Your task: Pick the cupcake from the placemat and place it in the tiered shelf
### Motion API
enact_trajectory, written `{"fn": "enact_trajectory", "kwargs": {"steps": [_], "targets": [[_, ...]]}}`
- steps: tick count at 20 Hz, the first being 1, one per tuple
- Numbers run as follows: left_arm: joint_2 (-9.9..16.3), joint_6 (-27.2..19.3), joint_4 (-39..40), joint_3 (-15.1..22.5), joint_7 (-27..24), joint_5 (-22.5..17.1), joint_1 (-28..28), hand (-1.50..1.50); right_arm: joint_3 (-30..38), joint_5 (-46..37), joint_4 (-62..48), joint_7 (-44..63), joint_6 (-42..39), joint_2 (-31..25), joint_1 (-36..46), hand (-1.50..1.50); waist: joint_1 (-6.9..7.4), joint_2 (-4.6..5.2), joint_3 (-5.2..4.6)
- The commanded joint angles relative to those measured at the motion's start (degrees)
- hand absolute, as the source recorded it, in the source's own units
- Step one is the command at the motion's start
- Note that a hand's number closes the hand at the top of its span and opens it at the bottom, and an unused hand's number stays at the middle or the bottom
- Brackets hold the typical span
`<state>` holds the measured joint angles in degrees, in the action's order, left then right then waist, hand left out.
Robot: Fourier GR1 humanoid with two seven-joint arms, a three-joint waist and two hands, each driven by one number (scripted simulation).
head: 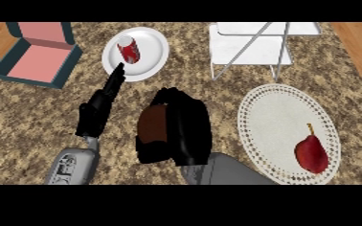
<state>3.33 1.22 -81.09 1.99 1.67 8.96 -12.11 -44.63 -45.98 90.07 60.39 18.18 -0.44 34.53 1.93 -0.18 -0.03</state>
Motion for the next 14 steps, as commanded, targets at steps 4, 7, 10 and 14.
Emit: {"fn": "enact_trajectory", "kwargs": {"steps": [4, 7, 10, 14], "targets": [[0.73, 0.28, -3.06, -0.44, 3.88, -0.41, 0.33, 0.0, 1.32, -6.4, 4.96, 17.32, 2.14, 0.42, 11.59, 1.5, -1.13, -0.32, -0.02], [2.14, 1.32, -2.36, -1.17, -1.07, -0.79, 3.63, 0.0, 2.21, -12.02, 5.98, 21.73, -3.12, 0.41, 13.71, 1.5, -1.67, -0.52, -0.09], [-0.24, -0.4, -2.6, 0.73, -0.17, 0.53, 4.03, 0.0, 5.21, -14.37, 5.57, 22.78, -4.95, 0.4, 17.28, 1.5, -1.63, -0.39, -0.05], [2.45, 1.6, -1.94, -1.51, -0.23, -0.89, 2.7, 0.0, 9.77, -18.03, 8.07, 22.99, -10.1, 0.4, 19.72, 1.5, -2.17, -0.42, -0.03]]}}
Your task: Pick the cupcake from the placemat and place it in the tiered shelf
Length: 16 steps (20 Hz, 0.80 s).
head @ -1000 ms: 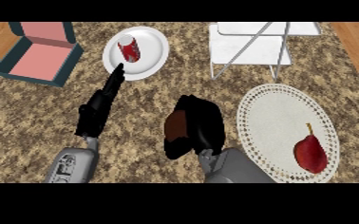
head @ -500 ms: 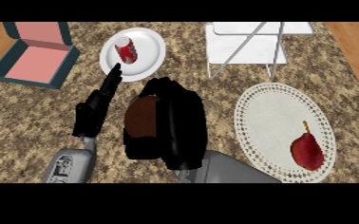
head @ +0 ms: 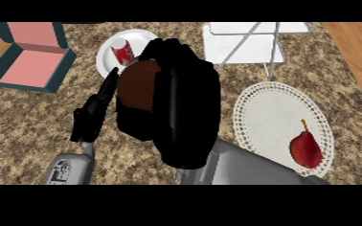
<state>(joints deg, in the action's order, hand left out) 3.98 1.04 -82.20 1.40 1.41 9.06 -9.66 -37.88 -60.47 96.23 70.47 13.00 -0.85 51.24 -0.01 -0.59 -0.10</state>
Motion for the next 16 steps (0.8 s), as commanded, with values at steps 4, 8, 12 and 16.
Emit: {"fn": "enact_trajectory", "kwargs": {"steps": [4, 8, 12, 16], "targets": [[0.67, 0.56, -0.99, -0.85, -0.13, -0.8, 0.33, 0.0, 7.59, -6.29, -0.5, 12.9, -9.29, 0.8, 8.94, 1.5, -0.1, 0.0, 0.02], [-0.36, -0.82, -0.68, 0.28, -1.76, 0.76, 1.63, 0.0, 15.55, -5.93, 0.31, 7.91, -14.85, 0.5, 11.93, 1.5, -0.55, 0.12, 0.05], [-0.06, 0.1, -1.22, -0.15, -0.65, -0.21, 0.89, 0.0, 20.41, -7.65, -4.52, 4.42, -13.87, 0.4, 13.29, 1.5, -0.06, 0.32, 0.07], [-1.44, -1.71, -4.71, 1.31, 4.12, 1.21, -0.48, 0.0, 24.85, -9.55, -8.56, -0.61, -12.04, -0.76, 14.37, 1.5, 0.32, 0.45, 0.09]]}}
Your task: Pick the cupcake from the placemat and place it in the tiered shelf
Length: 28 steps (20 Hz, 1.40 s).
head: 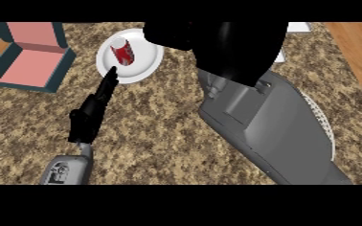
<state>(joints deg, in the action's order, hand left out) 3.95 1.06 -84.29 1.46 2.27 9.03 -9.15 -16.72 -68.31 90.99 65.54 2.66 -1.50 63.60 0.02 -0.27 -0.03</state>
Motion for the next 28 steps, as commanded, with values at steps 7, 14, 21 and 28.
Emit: {"fn": "enact_trajectory", "kwargs": {"steps": [7, 14, 21, 28], "targets": [[0.01, 0.7, 1.05, 0.56, -4.27, 0.51, 2.4, 0.0, 8.94, -3.46, -6.26, -2.12, -3.41, -1.42, 4.41, 1.5, 0.2, 0.21, 0.0], [0.53, 0.78, 3.47, -0.97, -3.31, 0.23, -0.9, 0.0, 10.51, -6.91, -14.24, -8.35, 0.66, -2.83, 6.09, 1.5, 0.32, 0.35, -0.01], [1.0, 1.35, 2.36, -1.66, -1.21, -0.54, -2.0, 0.0, 10.34, -8.56, -23.73, -18.54, 7.33, -6.37, 4.14, 1.5, 0.58, 0.46, 0.01], [-0.25, 1.16, 3.1, -0.93, -1.69, -0.54, -2.31, 0.0, 18.91, -2.65, -26.45, -19.75, 24.17, -3.52, 6.43, 1.5, 1.31, 0.86, 0.08]]}}
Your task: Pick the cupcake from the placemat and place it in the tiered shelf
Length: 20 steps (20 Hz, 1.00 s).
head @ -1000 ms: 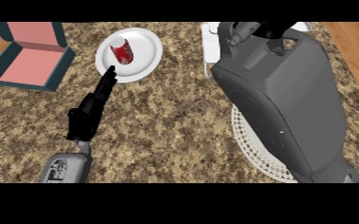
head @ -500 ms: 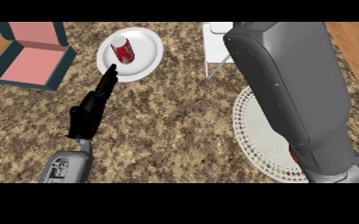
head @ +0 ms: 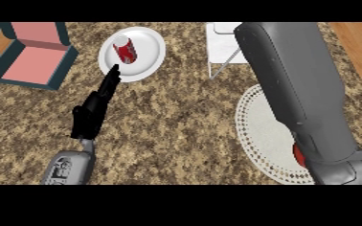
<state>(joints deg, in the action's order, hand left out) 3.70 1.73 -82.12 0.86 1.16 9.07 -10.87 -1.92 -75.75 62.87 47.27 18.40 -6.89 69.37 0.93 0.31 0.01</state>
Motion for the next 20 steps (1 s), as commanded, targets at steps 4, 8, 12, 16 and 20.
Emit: {"fn": "enact_trajectory", "kwargs": {"steps": [4, 8, 12, 16, 20], "targets": [[0.71, 1.19, -2.02, -0.07, 2.47, -0.64, -0.1, 0.0, 6.24, 8.12, -5.54, -8.52, 17.0, 1.38, -1.98, 1.5, 0.44, 0.03, 0.01], [-0.17, 0.11, -1.4, 0.22, 0.37, 0.06, -0.41, 0.0, 9.77, 14.51, -10.44, -16.96, 17.51, -3.01, -0.64, 1.5, 0.15, 0.01, -0.01], [0.95, 1.78, -0.85, -0.43, -0.41, -0.86, 1.46, 0.0, 11.09, 16.27, -14.26, -18.76, 20.1, -2.28, 1.13, 1.5, 0.01, -0.04, -0.03], [-0.79, -0.79, -2.01, 1.13, 1.97, 1.28, 1.16, 0.0, 8.96, 4.58, -17.43, -6.47, 15.72, -6.03, -1.08, 1.5, -1.06, -0.38, -0.12], [-1.56, -1.92, -2.16, 0.74, 4.12, 1.36, -0.84, 0.0, 9.68, 2.05, -17.13, -1.09, 16.04, -6.0, -0.45, -1.5, -0.72, -0.32, -0.04]]}}
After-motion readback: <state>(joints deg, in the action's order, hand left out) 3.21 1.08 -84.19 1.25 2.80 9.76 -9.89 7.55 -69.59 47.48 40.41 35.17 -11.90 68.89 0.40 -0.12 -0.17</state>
